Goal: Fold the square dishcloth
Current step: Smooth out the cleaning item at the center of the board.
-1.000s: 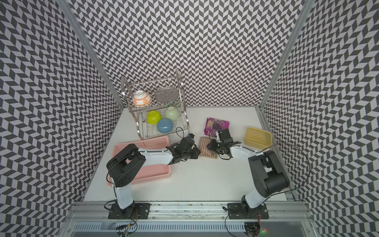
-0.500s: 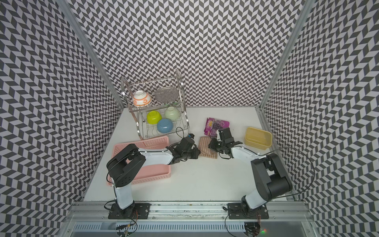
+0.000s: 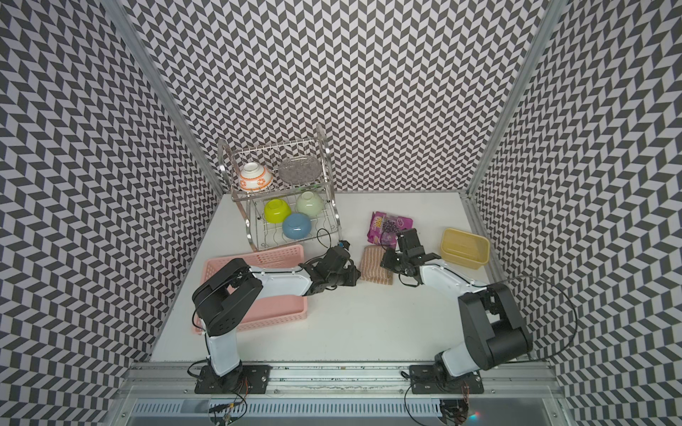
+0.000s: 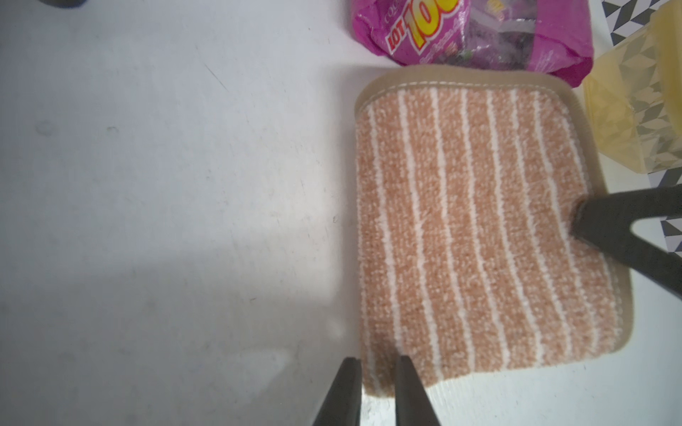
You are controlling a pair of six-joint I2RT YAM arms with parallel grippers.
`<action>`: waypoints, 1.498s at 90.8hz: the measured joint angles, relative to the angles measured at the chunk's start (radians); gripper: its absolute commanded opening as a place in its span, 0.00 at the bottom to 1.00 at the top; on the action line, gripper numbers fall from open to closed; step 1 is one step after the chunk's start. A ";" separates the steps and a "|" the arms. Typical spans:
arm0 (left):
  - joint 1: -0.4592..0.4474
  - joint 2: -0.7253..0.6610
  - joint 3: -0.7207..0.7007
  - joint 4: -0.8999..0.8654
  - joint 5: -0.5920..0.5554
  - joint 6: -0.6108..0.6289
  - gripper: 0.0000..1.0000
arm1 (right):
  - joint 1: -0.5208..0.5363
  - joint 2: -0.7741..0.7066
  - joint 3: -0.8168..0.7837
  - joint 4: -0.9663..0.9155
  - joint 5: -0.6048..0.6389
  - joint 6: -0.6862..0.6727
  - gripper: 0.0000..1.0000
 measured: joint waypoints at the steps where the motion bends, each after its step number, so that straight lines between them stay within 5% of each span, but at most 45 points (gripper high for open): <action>1: 0.000 0.000 0.000 0.000 0.000 0.000 0.20 | -0.001 -0.001 0.000 -0.002 0.004 -0.002 0.00; 47: 0.000 0.000 0.008 -0.018 0.000 0.010 0.20 | -0.012 -0.013 -0.083 -0.012 0.092 -0.043 0.00; 76: -0.010 0.005 0.141 -0.011 0.033 0.038 0.21 | -0.013 -0.013 -0.086 -0.010 0.129 -0.055 0.00; 121: -0.074 0.191 0.213 0.100 0.181 0.014 0.20 | -0.016 -0.013 -0.099 -0.002 0.137 -0.058 0.00; 136: -0.074 0.209 0.212 0.131 0.217 -0.004 0.20 | -0.016 -0.012 -0.099 -0.003 0.140 -0.060 0.22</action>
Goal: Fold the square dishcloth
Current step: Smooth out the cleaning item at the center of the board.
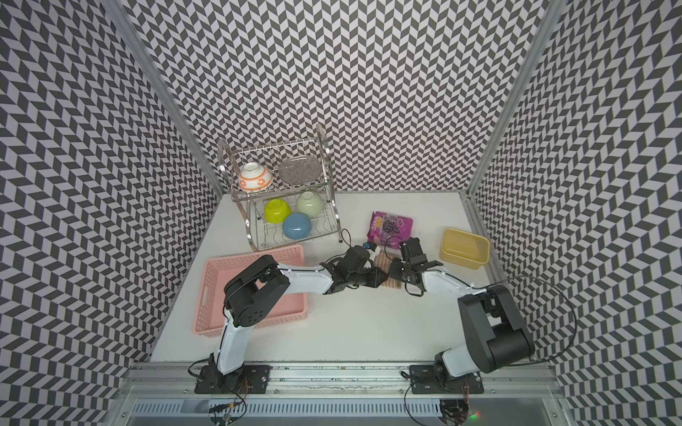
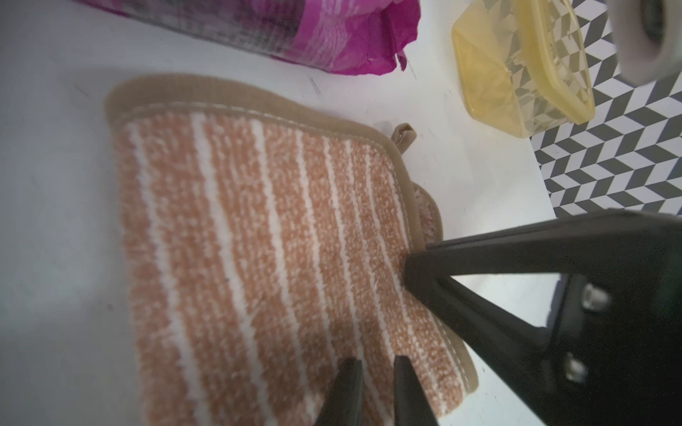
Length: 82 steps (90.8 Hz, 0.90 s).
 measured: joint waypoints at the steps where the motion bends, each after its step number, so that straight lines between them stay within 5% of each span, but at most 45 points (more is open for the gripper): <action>1: 0.000 0.000 0.000 0.002 0.001 0.000 0.20 | 0.000 0.000 0.000 0.000 0.001 0.001 0.24; 13: 0.000 0.000 -0.003 0.016 0.008 -0.004 0.20 | 0.000 -0.014 0.000 -0.024 0.026 0.003 0.40; 27: 0.000 0.000 -0.021 0.041 0.012 -0.024 0.20 | 0.000 -0.038 0.015 -0.051 0.065 0.014 0.46; 82: 0.005 -0.167 -0.122 0.074 -0.103 -0.049 0.24 | -0.008 0.038 0.054 -0.055 0.044 0.048 0.52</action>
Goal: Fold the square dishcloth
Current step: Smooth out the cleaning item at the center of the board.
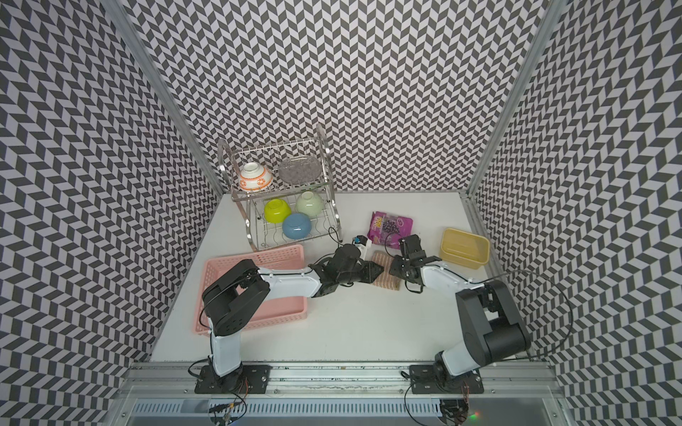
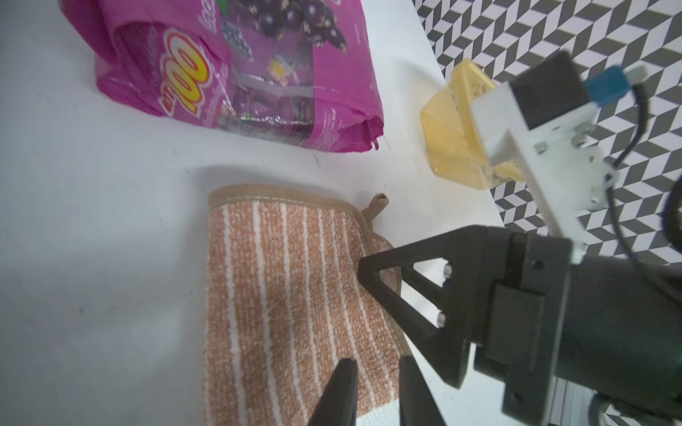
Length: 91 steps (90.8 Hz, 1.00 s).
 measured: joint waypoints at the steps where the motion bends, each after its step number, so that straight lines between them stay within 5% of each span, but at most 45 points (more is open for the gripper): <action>1: 0.001 0.000 0.000 0.000 -0.002 0.000 0.24 | 0.000 0.000 0.000 0.001 -0.002 0.000 0.52; 24: 0.029 0.004 -0.003 -0.025 -0.046 -0.011 0.24 | 0.000 0.021 -0.001 0.030 -0.028 0.006 0.49; 54: 0.040 0.023 -0.030 -0.035 -0.063 -0.029 0.23 | 0.000 0.064 -0.002 0.072 -0.073 -0.012 0.13; 91: 0.041 -0.002 -0.113 -0.037 -0.108 -0.035 0.21 | 0.000 0.127 0.016 0.182 -0.253 -0.085 0.01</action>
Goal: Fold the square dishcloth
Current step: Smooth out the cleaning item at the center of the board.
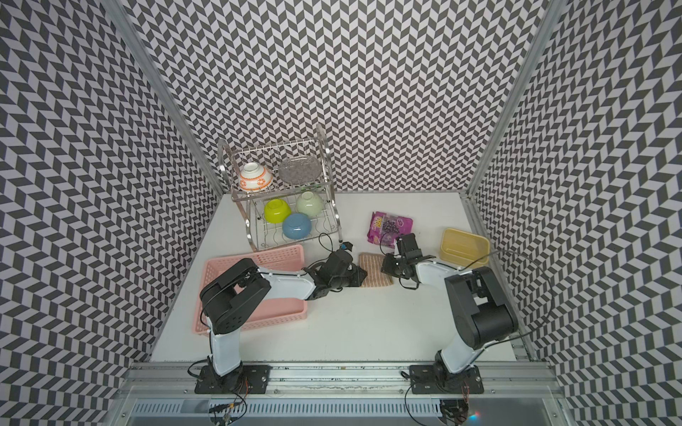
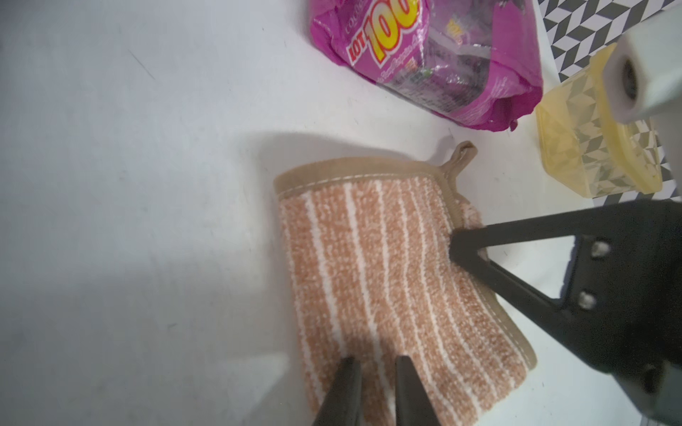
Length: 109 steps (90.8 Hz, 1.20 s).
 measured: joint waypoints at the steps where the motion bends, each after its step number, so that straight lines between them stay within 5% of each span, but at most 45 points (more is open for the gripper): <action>1: 0.000 0.000 0.000 0.000 -0.002 0.000 0.21 | 0.000 0.002 0.000 0.002 -0.005 -0.002 0.01; 16: 0.018 -0.014 0.000 -0.010 -0.016 0.008 0.21 | 0.000 0.034 0.019 0.022 -0.056 -0.030 0.05; 44: 0.082 -0.009 0.066 -0.045 -0.017 0.064 0.20 | 0.000 0.042 0.063 -0.003 -0.044 -0.059 0.35; 81: 0.093 0.061 0.159 -0.061 0.011 0.116 0.19 | 0.017 -0.140 0.060 -0.117 0.083 -0.054 0.34; 109: 0.112 0.139 0.178 -0.049 0.058 0.123 0.18 | 0.084 -0.233 -0.046 -0.110 0.026 -0.027 0.25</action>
